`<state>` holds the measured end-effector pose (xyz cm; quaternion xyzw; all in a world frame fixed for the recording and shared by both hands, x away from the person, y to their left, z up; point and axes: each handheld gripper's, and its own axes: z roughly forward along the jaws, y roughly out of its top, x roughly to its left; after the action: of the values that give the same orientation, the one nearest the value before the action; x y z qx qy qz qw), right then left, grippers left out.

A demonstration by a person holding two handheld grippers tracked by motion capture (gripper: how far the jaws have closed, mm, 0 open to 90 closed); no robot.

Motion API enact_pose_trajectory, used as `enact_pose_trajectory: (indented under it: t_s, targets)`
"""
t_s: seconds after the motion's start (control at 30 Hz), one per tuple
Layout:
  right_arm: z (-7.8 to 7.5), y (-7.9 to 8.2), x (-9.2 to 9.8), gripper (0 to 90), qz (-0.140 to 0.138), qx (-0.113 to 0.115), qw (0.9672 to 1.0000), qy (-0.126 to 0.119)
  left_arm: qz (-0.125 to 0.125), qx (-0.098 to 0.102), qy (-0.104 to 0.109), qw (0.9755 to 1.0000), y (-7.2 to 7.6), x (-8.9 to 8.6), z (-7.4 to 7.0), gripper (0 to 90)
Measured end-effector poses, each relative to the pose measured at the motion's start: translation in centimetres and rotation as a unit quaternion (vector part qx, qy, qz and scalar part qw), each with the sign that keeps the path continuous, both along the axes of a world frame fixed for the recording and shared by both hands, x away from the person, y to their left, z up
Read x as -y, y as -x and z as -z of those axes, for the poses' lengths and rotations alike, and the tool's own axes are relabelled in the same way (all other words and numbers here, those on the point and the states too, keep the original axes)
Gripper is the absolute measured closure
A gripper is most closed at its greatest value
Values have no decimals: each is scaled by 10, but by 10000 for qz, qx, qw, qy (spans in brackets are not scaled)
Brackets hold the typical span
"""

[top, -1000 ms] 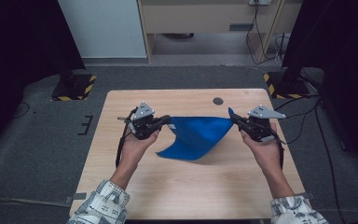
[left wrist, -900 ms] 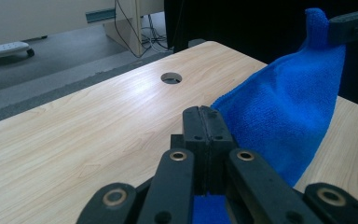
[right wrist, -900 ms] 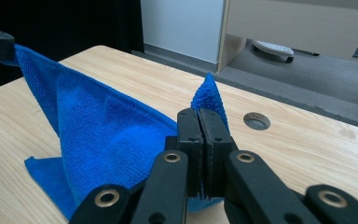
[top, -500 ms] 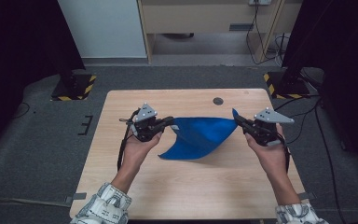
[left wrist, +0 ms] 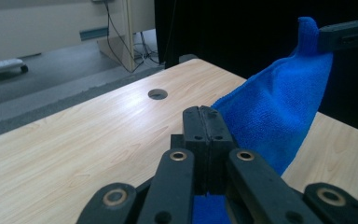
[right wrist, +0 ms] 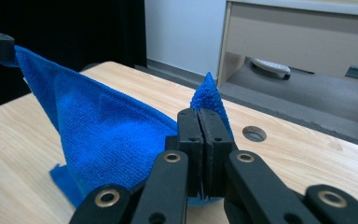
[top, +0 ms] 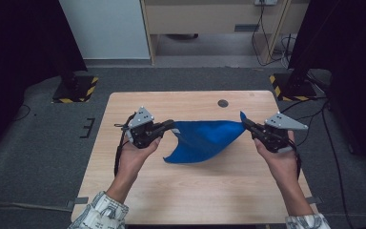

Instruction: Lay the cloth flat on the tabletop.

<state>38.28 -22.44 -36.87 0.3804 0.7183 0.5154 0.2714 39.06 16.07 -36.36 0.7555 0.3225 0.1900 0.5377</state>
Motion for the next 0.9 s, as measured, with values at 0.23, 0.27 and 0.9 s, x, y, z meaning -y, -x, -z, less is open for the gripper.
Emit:
enact_pose_trajectory:
  t_s: [0.23, 0.27, 0.9]
  targets:
    - [-19, 29, 1, 886, -110, 177, 9998, 0, 41, 117, -186, 9998, 24, -2, -17, 900]
    - [-21, 33, 1, 886, -120, 204, 9997, -3, 44, 140, -159, 9998, 27, -3, -20, 900]
    - [-32, 35, -19, 884, 8, 131, 9991, 409, -99, -52, -417, 9991, 10, 0, -25, 900]
